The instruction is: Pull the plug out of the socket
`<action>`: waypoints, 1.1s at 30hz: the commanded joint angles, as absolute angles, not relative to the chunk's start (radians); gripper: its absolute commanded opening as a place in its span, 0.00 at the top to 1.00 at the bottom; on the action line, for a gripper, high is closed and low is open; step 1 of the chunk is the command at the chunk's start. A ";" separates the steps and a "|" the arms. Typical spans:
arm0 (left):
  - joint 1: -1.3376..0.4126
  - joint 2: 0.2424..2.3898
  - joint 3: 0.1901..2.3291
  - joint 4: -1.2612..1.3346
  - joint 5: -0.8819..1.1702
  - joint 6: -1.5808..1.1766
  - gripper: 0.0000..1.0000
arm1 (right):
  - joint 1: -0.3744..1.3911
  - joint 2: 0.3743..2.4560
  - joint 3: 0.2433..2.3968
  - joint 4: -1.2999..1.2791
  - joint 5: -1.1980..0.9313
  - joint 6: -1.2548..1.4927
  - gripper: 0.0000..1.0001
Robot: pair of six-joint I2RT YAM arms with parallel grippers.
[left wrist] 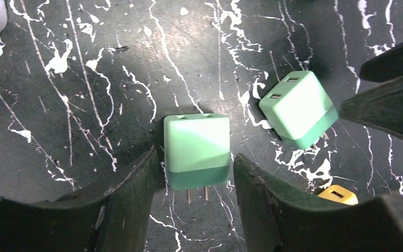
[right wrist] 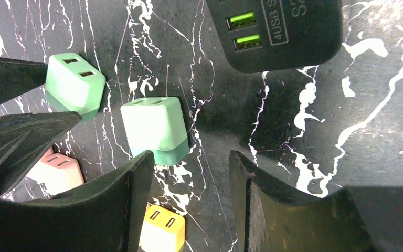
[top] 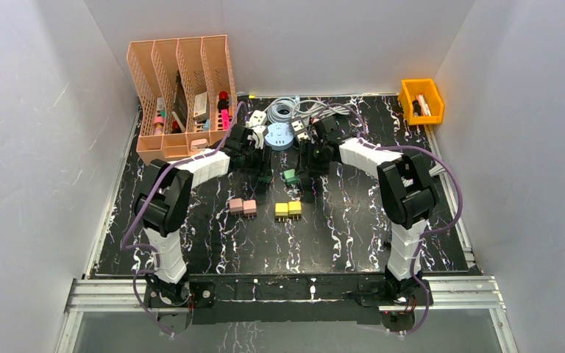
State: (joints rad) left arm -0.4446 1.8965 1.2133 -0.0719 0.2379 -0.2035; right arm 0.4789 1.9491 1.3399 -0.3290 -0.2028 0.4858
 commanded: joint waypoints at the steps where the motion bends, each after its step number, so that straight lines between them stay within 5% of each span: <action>1: -0.450 1.915 1.257 -0.117 0.180 -0.168 0.48 | 0.500 1.884 1.425 -0.362 -0.152 0.461 0.38; 33: -0.444 1.909 1.215 -0.126 0.155 -0.210 0.64 | 0.629 2.059 1.658 -0.585 -0.016 0.266 0.32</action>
